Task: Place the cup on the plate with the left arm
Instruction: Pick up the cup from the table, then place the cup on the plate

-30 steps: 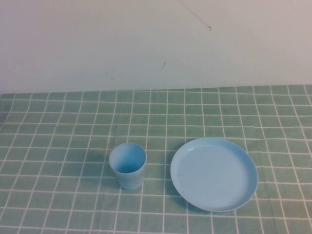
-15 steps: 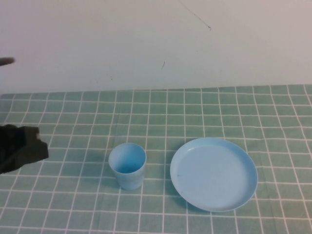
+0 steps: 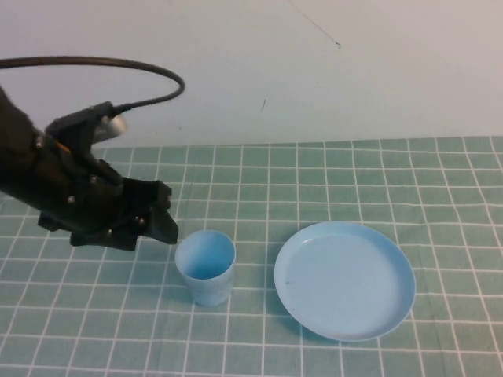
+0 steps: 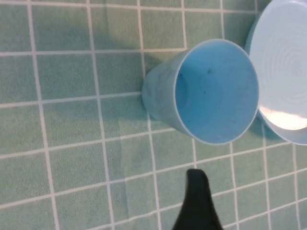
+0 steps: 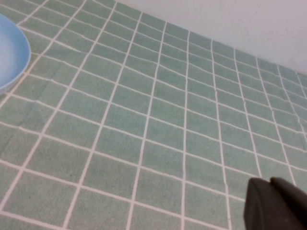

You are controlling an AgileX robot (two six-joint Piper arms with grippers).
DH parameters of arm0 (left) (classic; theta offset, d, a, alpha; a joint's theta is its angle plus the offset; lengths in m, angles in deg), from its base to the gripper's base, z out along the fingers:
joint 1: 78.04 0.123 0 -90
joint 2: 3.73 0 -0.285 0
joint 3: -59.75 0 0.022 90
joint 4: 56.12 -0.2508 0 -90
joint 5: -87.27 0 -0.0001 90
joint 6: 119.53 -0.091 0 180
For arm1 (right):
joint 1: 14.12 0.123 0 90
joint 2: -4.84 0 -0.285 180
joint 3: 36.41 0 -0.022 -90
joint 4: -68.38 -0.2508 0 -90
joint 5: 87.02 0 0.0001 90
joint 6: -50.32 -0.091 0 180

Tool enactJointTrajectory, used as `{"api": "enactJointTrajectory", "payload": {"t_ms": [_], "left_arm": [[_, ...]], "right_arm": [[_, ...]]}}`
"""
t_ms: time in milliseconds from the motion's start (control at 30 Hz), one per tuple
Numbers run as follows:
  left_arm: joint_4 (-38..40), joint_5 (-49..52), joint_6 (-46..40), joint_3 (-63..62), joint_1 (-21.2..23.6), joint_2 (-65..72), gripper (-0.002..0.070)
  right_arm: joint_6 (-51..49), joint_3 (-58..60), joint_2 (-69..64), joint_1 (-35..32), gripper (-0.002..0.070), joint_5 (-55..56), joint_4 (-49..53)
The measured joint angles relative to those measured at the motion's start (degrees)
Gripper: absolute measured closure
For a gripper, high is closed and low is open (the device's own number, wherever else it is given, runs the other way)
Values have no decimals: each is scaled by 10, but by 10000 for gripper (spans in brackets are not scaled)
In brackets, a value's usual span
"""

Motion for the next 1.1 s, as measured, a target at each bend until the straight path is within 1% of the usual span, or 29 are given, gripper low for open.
{"api": "enactJointTrajectory", "payload": {"t_ms": [133,233,333,433,467,500,567,600,633,700,800,933,1100], "left_arm": [[-88,0,61,-35,-51,59,224],[-150,-2,97,-59,-78,100,223],[-174,-9,106,-79,-93,145,223],[-176,-15,112,-99,-100,188,228],[-178,-15,112,-105,-101,200,251],[-178,-15,112,-111,-103,215,306],[-182,-17,112,-116,-103,235,470],[-183,-19,111,-116,-103,242,535],[-183,-20,110,-117,-103,246,578],[-184,-21,110,-121,-103,248,628],[-184,-4,110,-150,-103,248,659],[-190,45,110,-216,-115,248,666],[-203,101,110,-323,-168,248,666]], "right_arm": [[0,0,0,0,678,0,0],[0,0,0,0,678,0,0],[0,0,0,0,678,0,0],[0,0,0,0,678,0,0],[0,0,0,0,678,0,0],[0,0,0,0,678,0,0],[0,0,0,0,678,0,0],[0,0,0,0,678,0,0],[0,0,0,0,678,0,0],[0,0,0,0,678,0,0],[0,0,0,0,678,0,0],[0,0,0,0,678,0,0],[0,0,0,0,678,0,0]]}}
